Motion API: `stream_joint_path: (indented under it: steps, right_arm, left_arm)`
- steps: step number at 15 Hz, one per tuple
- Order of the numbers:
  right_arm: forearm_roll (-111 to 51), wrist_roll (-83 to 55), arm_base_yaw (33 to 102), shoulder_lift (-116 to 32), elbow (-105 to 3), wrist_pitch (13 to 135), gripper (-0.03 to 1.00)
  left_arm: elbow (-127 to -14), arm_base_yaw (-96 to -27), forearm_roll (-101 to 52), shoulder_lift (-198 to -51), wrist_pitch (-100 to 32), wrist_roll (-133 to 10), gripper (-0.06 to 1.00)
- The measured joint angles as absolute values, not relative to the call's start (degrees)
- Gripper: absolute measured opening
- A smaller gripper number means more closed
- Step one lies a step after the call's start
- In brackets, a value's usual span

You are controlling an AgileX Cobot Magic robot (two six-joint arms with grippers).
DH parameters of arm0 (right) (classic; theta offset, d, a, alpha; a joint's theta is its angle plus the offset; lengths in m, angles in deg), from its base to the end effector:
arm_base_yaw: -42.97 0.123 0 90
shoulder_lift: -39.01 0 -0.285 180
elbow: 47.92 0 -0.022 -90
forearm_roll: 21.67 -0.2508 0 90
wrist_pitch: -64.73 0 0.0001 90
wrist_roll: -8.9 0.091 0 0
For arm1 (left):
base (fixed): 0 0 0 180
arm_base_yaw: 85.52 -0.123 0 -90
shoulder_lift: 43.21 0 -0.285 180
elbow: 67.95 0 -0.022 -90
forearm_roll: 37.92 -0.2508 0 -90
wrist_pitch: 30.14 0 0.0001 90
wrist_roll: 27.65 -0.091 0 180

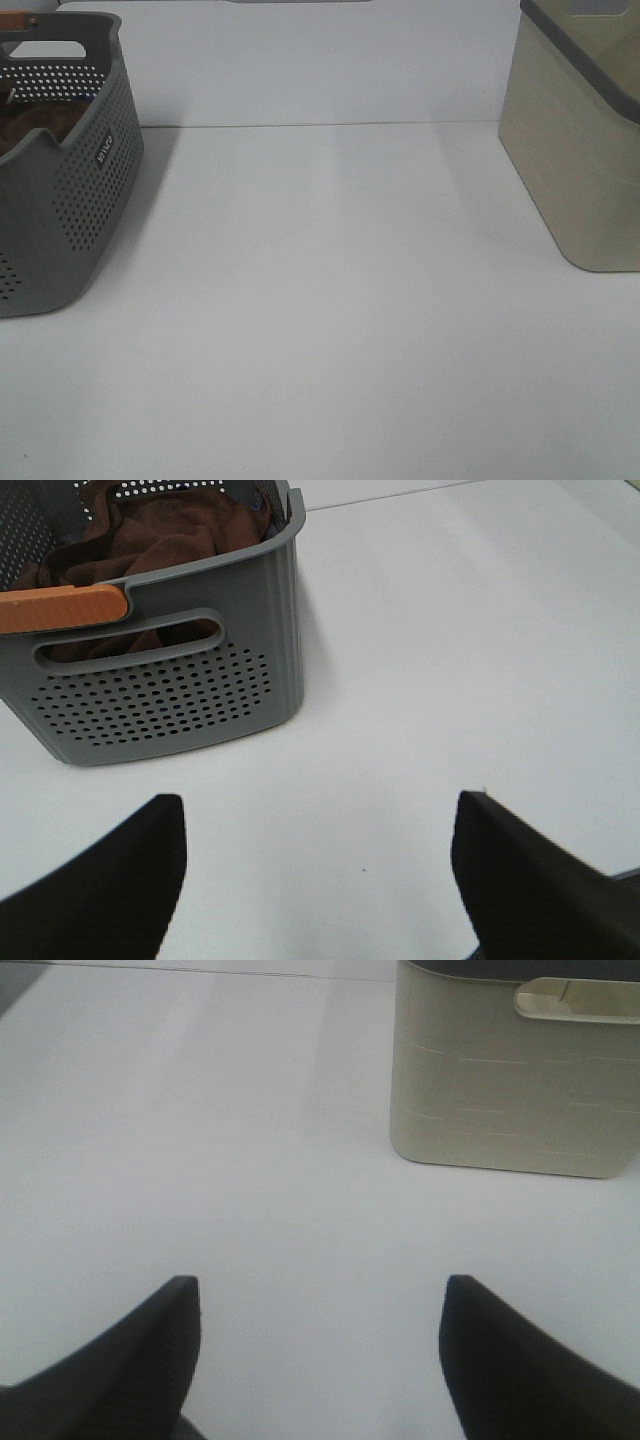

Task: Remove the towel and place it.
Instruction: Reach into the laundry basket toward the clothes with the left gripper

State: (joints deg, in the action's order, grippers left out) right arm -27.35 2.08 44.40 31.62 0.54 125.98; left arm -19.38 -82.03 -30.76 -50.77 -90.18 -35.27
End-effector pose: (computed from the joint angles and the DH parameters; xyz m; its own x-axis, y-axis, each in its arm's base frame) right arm -0.0069 0.0077 0.2774 -0.4451 -0.0820 -0.8917 -0.1342 0.9907 -0.0242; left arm -0.0058 -0.0095 0.2788 -0.4250 0.0959 -0.9001 0.1878 0.9821 0.0160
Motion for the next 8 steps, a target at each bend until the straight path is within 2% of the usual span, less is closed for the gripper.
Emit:
stream_joint_path:
  steps: [8]
  right_arm:
    - [-27.3,2.1,44.4,31.6,0.5,126.0,0.65]
  left_arm:
    - [-19.4,-82.0,-30.8,-50.8,-90.2,-35.3,0.71]
